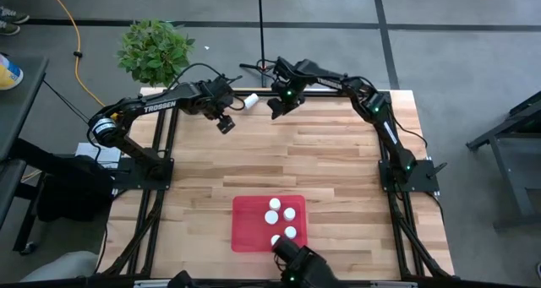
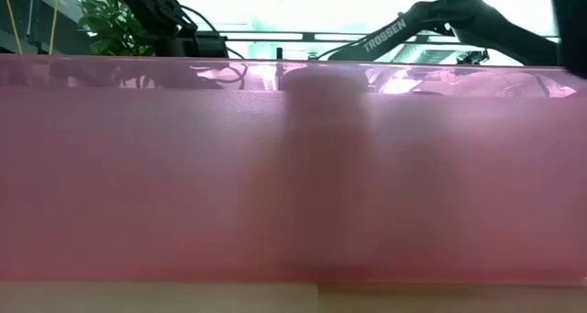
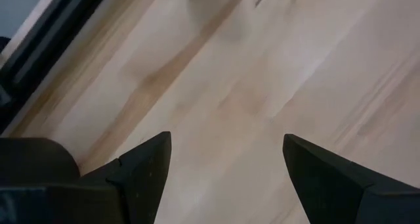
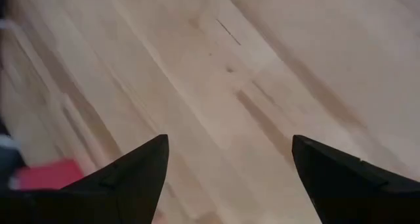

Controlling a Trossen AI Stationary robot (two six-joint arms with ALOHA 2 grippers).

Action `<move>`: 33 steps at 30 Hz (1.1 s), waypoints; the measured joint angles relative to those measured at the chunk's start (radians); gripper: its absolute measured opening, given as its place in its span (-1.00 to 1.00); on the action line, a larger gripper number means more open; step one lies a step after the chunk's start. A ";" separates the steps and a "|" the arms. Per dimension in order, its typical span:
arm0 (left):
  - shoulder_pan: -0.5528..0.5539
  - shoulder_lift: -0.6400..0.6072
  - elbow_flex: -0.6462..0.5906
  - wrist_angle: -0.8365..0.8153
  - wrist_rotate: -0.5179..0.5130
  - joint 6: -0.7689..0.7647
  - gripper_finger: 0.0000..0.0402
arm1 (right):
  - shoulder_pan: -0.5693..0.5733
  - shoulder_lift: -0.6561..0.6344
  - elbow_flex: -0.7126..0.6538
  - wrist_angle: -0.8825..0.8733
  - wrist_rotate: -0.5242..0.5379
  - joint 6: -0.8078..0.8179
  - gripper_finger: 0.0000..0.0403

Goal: Pick and place pill bottles into a basket
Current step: Put the white medicine bottle into the red bin

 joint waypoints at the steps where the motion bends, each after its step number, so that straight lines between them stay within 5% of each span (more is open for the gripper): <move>1: 0.000 0.000 0.000 0.008 0.000 -0.003 0.62 | -0.004 0.000 0.000 -0.007 0.003 -0.042 0.56; 6: 0.000 0.000 0.000 0.031 0.000 -0.003 0.62 | -0.018 0.000 0.016 -0.118 0.013 -0.247 0.56; 13: 0.000 0.000 0.000 0.189 -0.004 -0.001 0.62 | -0.019 -0.003 0.158 -0.313 0.195 -0.457 0.56; 23: 0.000 0.053 0.001 0.427 -0.023 0.112 0.62 | -0.024 -0.038 0.302 -0.248 0.391 -0.620 0.56; 33: 0.000 0.144 0.000 0.389 -0.172 0.163 0.62 | -0.079 -0.071 0.320 -0.201 0.609 -0.695 0.56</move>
